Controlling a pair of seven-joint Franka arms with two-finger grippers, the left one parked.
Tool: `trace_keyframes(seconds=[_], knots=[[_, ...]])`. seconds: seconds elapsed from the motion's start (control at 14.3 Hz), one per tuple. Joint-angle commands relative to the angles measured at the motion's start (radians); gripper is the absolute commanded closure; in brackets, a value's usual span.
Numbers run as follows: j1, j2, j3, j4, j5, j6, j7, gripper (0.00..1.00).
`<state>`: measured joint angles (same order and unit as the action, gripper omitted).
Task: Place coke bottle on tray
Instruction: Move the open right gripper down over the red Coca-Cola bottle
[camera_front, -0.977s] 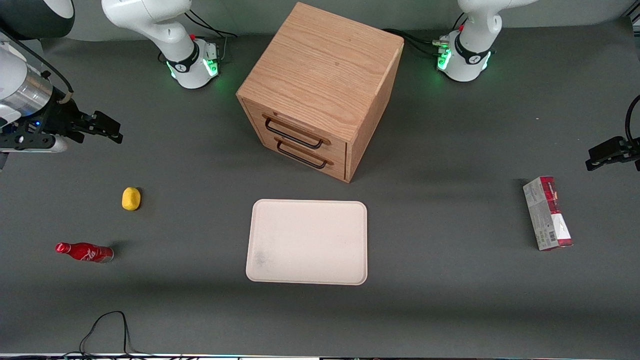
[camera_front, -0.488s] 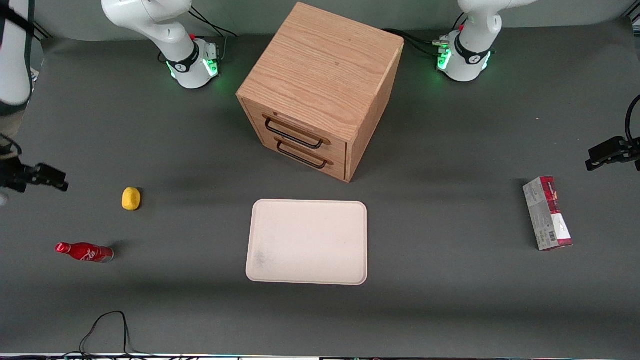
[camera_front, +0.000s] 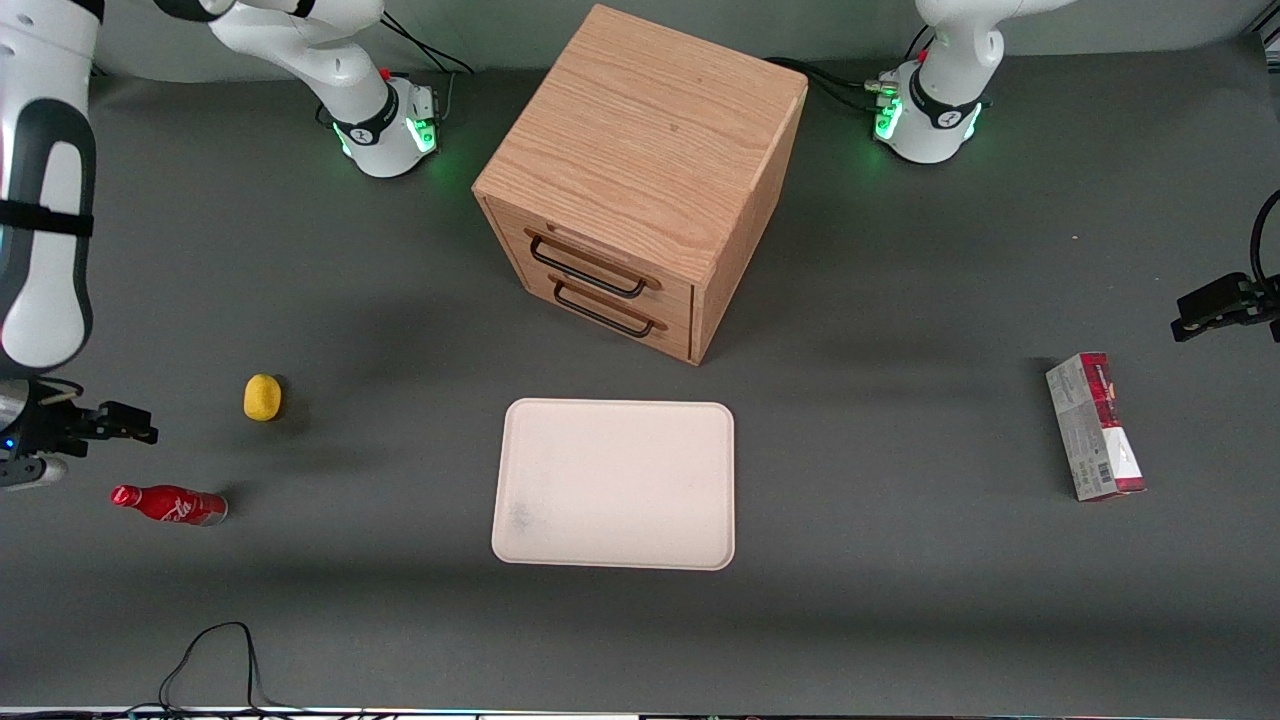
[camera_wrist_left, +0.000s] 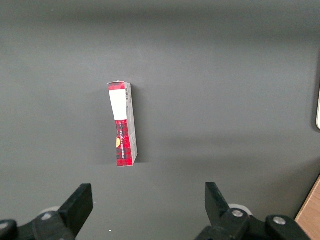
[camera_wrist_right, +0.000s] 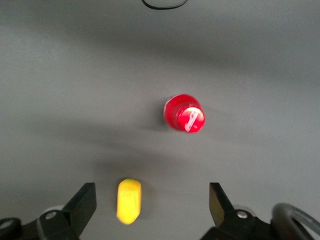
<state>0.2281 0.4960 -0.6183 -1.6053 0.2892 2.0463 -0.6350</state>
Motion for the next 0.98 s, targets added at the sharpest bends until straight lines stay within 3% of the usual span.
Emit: trace_keyframes(seconds=[0.0,0.35,0.91], knots=[[-0.012,0.091,-0.015,0.093,0.066,-0.011,-0.066,0.0],[-0.018,0.2,-0.034,0.134,0.191,0.077,-0.189,0.01],[-0.036,0.231,-0.037,0.14,0.255,0.087,-0.299,0.13]])
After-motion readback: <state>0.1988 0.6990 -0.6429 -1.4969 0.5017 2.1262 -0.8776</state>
